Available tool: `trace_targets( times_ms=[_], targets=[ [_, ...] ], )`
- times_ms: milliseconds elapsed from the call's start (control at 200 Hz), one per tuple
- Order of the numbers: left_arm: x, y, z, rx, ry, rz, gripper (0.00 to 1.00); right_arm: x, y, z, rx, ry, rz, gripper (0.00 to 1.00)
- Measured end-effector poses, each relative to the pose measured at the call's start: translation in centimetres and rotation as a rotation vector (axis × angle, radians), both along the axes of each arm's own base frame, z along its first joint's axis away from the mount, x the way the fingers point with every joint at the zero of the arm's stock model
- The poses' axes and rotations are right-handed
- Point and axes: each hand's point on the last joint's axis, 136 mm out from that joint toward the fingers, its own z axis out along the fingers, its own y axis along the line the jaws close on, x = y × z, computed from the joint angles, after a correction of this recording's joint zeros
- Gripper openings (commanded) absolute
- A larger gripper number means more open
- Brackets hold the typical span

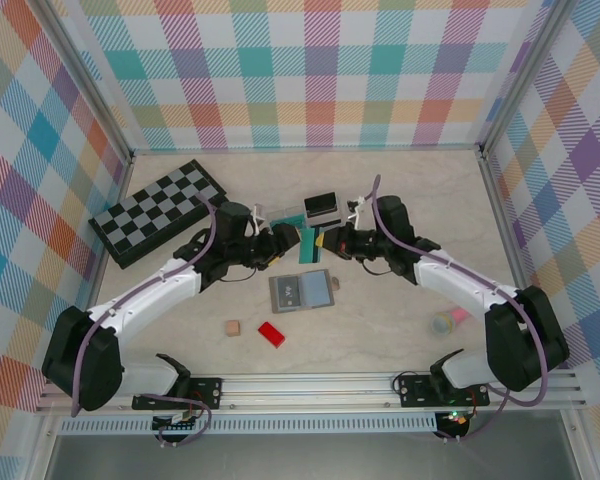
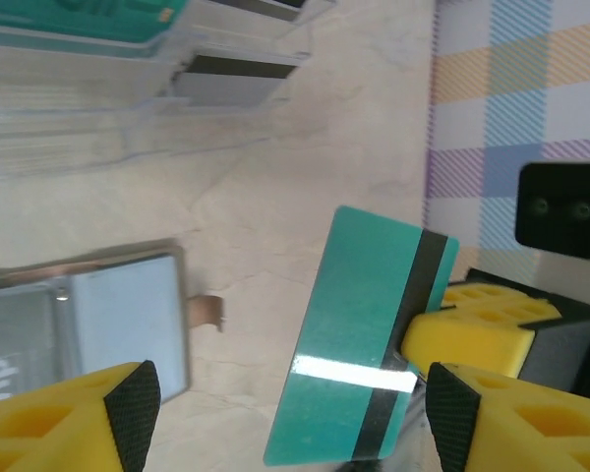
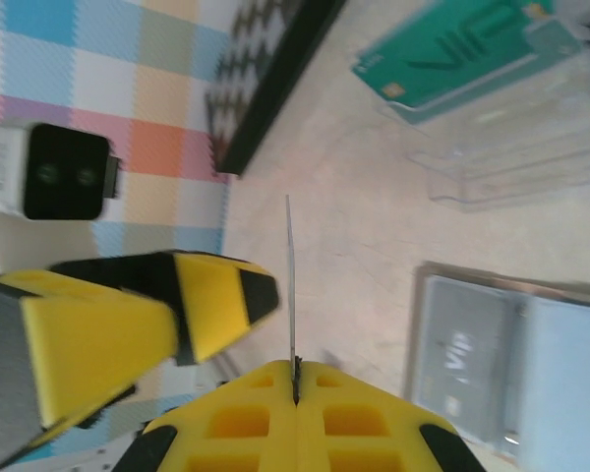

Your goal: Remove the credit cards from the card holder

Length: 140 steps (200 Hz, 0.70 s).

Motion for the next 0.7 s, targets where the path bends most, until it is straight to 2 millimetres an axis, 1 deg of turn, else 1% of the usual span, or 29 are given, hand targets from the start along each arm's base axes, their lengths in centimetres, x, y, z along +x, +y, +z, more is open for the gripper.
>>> trace_targets(
  times_ms=[80, 135, 280, 465, 590, 650, 700],
  targets=[
    [-0.2, -0.5, 0.5, -0.052, 0.005, -0.012, 0.72, 0.3, 0.2, 1.3, 0.061, 0.001, 0.008, 0.00],
    [-0.2, -0.8, 0.8, -0.084, 0.005, -0.022, 0.69, 0.4, 0.3, 1.9, 0.093, 0.004, 0.015, 0.00],
    [-0.3, -1.7, 1.7, -0.160, 0.002, -0.048, 0.48, 0.5, 0.7, 2.7, 0.150, 0.026, 0.034, 0.00],
    [-0.2, -2.5, 3.7, -0.244, -0.048, -0.079, 0.31, 0.4, 0.8, 3.5, 0.185, 0.036, 0.047, 0.00],
    [-0.3, -2.6, 3.8, -0.265, -0.062, -0.082, 0.18, 0.4, 0.8, 3.7, 0.193, 0.036, 0.050, 0.01],
    [-0.3, -2.6, 3.9, -0.272, -0.066, -0.085, 0.10, 0.4, 0.7, 3.6, 0.192, 0.038, 0.049, 0.03],
    [-0.4, -2.6, 4.3, -0.281, -0.080, -0.090, 0.02, 0.5, 0.5, 3.4, 0.187, 0.047, 0.044, 0.07]
  ],
)
